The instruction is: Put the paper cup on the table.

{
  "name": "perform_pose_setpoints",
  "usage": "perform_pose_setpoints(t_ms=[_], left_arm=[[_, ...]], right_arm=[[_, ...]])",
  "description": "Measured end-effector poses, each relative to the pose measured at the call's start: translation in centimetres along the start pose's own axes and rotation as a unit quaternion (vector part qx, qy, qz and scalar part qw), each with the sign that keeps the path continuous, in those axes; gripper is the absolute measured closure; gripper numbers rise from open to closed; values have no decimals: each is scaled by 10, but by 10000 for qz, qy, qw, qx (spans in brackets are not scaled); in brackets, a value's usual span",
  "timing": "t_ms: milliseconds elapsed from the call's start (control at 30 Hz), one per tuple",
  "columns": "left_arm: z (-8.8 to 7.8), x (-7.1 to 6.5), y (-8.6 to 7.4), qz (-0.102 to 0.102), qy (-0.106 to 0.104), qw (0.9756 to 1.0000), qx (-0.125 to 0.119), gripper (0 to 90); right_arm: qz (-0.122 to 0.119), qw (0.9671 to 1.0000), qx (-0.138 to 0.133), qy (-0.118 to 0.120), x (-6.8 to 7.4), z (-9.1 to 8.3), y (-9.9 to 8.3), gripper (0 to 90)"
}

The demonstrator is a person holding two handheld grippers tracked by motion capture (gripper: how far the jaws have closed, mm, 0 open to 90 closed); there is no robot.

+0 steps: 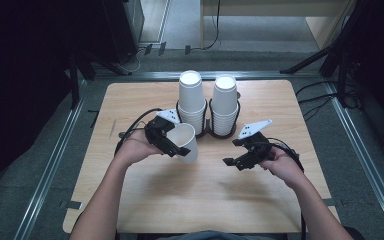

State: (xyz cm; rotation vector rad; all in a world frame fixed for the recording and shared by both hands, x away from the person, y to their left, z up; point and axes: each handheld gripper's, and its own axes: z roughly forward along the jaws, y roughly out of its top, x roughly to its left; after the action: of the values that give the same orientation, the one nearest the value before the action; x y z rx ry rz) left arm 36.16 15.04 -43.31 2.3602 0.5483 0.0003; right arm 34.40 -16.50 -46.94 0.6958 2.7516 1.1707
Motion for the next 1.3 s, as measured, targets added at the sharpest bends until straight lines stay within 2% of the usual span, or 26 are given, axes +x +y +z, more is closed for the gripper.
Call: perform_pose_setpoints(t_ms=[200,300,367,467,733,900,1000,1133,1300], left_arm=[[-8,7,-8,-140,104,9998,-24,153],[-14,11,-14,-290,175,9994,-49,147],[-18,11,-17,-268,203,9994,-77,146],[-25,14,-21,-339,293,9990,-90,147],[-37,24,-37,-558,442,9974,-139,146],[-44,35,-47,-777,567,9952,-162,145],[-47,41,-53,-946,678,9931,-155,142],[-51,47,-59,-1027,850,9910,-124,138],[-55,56,-66,-1163,943,9886,-137,138]], right_arm=[[35,10000,-23,-14,-3,-1,1,197],[35,10000,-37,-16,-6,-1,1,198],[58,10000,-37,-7,-6,0,1,198],[53,9999,-50,-82,-6,0,3,198],[-43,9999,-83,-130,-12,1,4,206],[-87,9999,-46,-116,-14,3,5,206],[-70,9999,-14,-101,-14,4,5,207],[-88,9999,-3,-88,-15,6,5,207],[-61,9999,22,-91,-18,7,3,207]])
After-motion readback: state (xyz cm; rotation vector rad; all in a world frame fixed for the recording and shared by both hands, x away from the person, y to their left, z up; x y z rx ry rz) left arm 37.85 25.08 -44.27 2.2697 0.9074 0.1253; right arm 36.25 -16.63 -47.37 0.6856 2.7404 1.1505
